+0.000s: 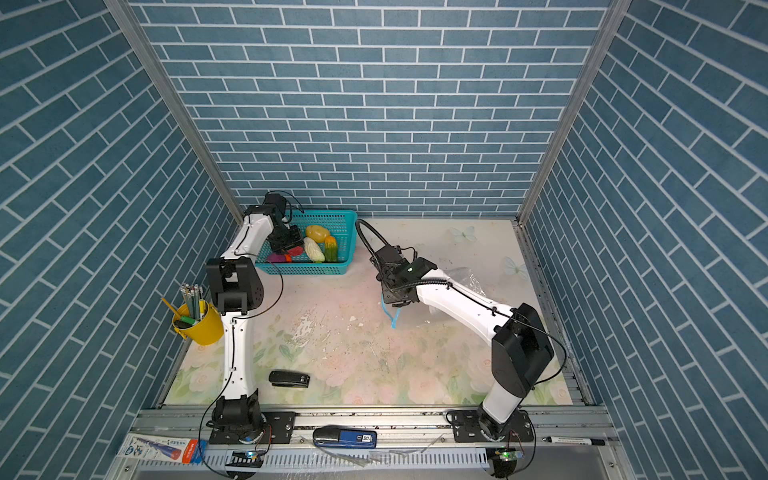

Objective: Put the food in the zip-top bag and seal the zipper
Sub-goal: 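Close the left gripper on the red bell pepper in the basket, then lift the red pepper with the left gripper and carry it toward the bag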

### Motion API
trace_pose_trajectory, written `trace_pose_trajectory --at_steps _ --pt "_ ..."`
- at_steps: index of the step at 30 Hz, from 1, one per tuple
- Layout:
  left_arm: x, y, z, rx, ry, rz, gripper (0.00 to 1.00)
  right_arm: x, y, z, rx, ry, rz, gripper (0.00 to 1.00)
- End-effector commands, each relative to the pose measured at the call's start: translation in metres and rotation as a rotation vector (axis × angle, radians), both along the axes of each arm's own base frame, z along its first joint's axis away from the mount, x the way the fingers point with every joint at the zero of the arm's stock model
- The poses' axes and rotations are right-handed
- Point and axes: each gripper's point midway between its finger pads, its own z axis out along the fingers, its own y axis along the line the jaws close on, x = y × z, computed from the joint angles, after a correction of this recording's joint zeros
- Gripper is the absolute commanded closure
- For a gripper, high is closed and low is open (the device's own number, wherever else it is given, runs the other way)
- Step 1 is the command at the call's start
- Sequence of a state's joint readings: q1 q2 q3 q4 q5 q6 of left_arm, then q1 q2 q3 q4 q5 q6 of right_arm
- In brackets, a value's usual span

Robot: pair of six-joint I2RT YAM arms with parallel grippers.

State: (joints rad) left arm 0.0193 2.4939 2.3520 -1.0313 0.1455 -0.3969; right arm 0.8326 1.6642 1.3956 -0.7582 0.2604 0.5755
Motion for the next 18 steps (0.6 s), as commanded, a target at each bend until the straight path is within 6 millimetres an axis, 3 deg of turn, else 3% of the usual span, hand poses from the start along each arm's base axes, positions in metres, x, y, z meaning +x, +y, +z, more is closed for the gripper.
trace_pose_trajectory --at_steps 1,18 --pt "-0.003 0.005 0.005 0.013 0.008 0.003 0.46 -0.003 -0.004 0.0 0.005 0.004 -0.001 1.0" --pt "-0.027 -0.001 0.044 0.0 -0.051 -0.027 0.57 0.0 0.0 0.011 0.039 -0.026 0.003 1.0"
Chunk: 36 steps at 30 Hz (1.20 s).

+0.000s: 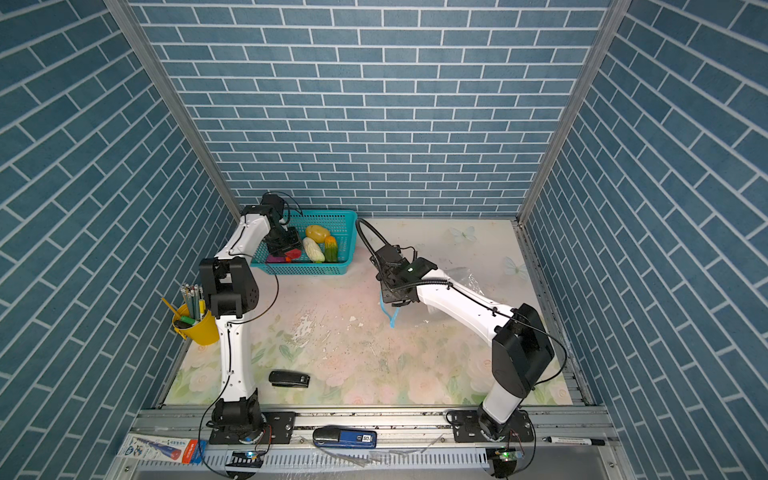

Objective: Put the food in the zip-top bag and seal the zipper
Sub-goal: 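Lift the red pepper with the left gripper and carry it toward the bag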

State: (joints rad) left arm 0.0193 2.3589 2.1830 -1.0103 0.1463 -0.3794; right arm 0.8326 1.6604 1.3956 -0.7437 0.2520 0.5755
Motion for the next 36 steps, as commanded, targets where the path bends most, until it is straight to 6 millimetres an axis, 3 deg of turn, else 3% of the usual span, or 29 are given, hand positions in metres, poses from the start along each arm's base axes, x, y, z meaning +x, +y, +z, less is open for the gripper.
trace_pose_trajectory --at_steps 1,9,16,25,31,36 --pt "-0.004 -0.002 0.031 -0.011 -0.072 -0.012 0.57 -0.001 -0.002 0.01 0.025 -0.022 0.0 1.0" --pt "-0.021 -0.01 0.061 -0.05 -0.136 -0.018 0.59 0.003 0.001 0.019 0.05 -0.047 0.003 1.0" --pt "-0.044 -0.034 0.09 -0.125 -0.195 -0.052 0.6 0.005 0.007 0.026 0.092 -0.06 0.01 1.0" --pt "-0.099 -0.102 0.122 -0.249 -0.278 -0.193 0.61 0.006 0.011 0.026 0.124 -0.062 0.016 1.0" --pt "-0.134 -0.158 0.125 -0.395 -0.332 -0.324 0.61 0.007 0.013 0.026 0.139 -0.061 0.016 1.0" --pt "-0.152 -0.185 0.127 -0.454 -0.377 -0.384 0.61 0.01 0.016 0.028 0.164 -0.065 0.012 1.0"
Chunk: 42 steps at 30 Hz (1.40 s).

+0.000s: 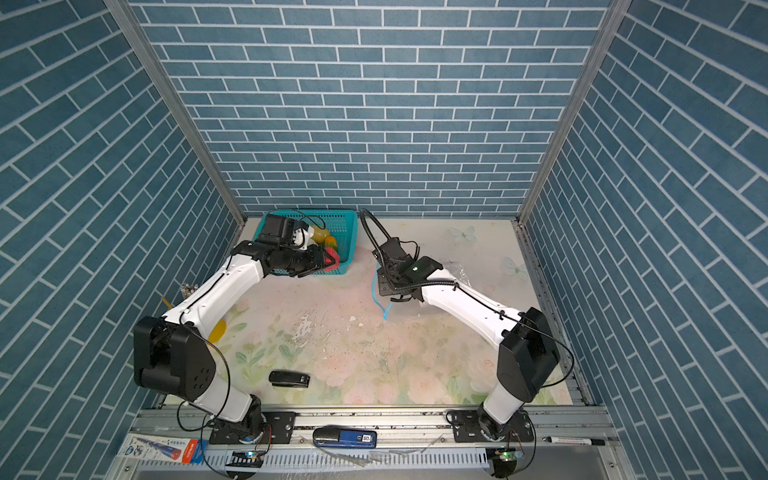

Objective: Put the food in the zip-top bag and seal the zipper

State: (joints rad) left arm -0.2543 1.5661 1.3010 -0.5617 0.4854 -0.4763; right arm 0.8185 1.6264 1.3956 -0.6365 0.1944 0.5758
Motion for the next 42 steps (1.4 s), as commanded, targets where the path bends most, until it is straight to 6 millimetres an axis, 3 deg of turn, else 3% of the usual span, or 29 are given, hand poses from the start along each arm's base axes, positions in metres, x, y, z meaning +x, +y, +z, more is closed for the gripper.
trace_pose_trajectory --at_steps 1,10,24,42 --pt "-0.002 -0.024 0.023 -0.107 -0.101 -0.047 0.62 0.0 -0.001 0.003 0.036 -0.005 -0.007 1.0" --pt "-0.032 -0.064 0.041 -0.238 -0.164 -0.17 0.62 0.007 0.002 0.005 0.092 -0.011 -0.02 1.0" --pt "-0.057 -0.113 0.028 -0.3 -0.14 -0.33 0.62 0.009 0.001 0.011 0.129 -0.027 -0.02 1.0" --pt "-0.056 -0.119 -0.013 -0.259 -0.072 -0.337 0.62 0.007 -0.007 0.019 0.178 -0.07 -0.025 1.0"
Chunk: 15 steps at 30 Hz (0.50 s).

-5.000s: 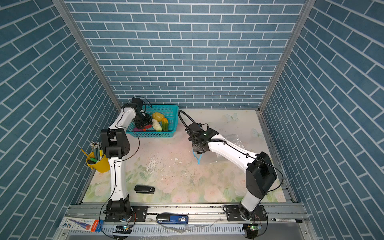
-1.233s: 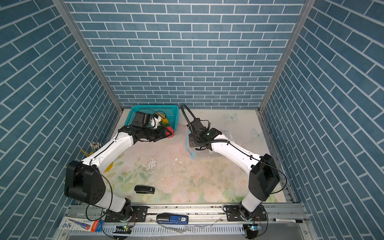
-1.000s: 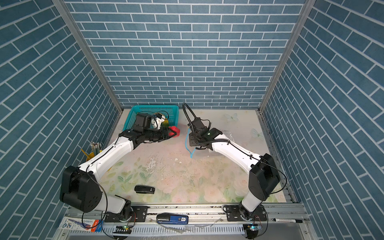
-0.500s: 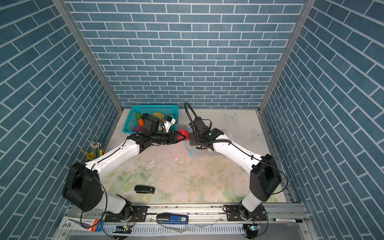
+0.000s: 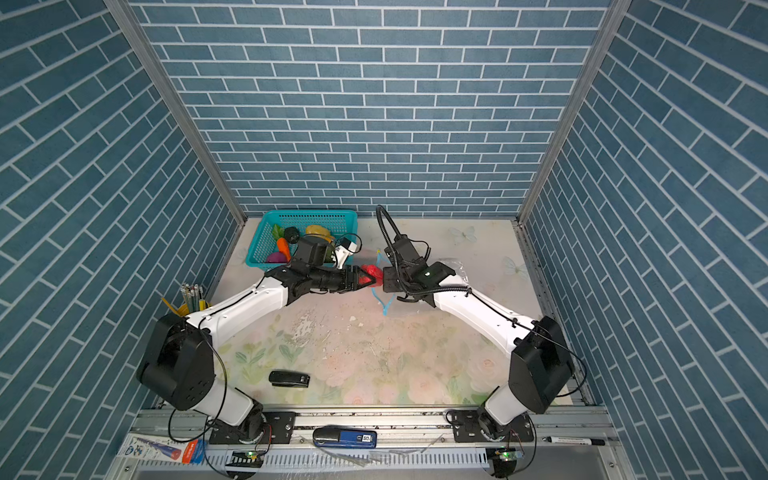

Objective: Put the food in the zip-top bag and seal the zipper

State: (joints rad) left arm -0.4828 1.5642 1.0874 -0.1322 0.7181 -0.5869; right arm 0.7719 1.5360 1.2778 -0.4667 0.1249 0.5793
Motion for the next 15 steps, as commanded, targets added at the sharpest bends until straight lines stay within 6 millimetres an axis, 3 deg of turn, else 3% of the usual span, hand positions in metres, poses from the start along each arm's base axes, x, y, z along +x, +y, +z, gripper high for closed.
trace_pose_trajectory --at_steps 1,15 --pt "-0.001 -0.002 -0.01 0.016 -0.01 -0.014 0.62 -0.001 -0.003 0.005 0.04 -0.009 -0.018 1.0" --pt "-0.002 -0.001 -0.025 0.072 -0.001 -0.017 0.62 -0.002 0.003 0.005 0.066 -0.003 -0.004 1.0"
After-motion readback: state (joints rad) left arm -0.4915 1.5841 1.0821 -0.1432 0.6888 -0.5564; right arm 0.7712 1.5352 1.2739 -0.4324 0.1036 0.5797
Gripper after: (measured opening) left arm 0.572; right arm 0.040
